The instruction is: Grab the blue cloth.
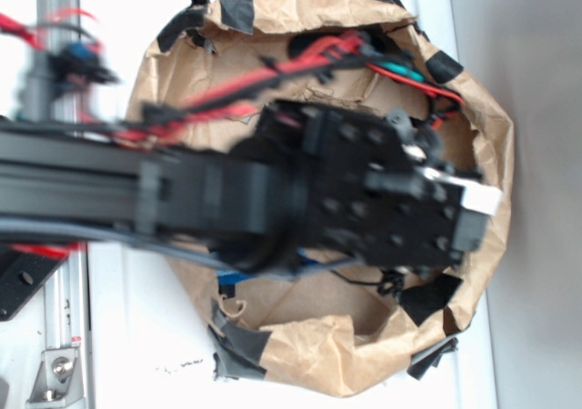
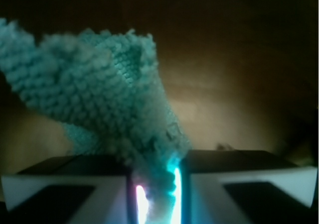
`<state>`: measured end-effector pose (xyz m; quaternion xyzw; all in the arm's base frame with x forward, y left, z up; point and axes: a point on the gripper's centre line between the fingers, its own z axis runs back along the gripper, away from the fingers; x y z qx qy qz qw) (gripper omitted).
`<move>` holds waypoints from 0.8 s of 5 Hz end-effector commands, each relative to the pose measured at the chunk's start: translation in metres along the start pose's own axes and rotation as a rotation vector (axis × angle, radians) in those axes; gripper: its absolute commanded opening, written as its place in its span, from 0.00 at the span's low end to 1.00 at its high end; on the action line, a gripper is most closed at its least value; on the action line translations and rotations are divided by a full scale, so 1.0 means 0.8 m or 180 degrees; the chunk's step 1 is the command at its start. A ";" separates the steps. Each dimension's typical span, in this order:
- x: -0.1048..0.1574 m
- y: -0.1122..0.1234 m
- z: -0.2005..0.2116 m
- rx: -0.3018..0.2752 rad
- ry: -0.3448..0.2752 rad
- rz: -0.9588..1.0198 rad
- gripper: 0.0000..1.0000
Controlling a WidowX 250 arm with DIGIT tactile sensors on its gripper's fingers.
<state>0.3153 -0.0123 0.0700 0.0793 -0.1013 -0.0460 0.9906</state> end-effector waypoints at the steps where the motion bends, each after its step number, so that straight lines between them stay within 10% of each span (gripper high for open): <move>1: -0.034 0.029 0.129 -0.0395 0.0095 0.0415 0.00; 2: -0.041 0.033 0.143 -0.0175 0.0745 0.0612 0.00; 4: -0.053 0.045 0.159 -0.0028 0.0505 0.0795 0.00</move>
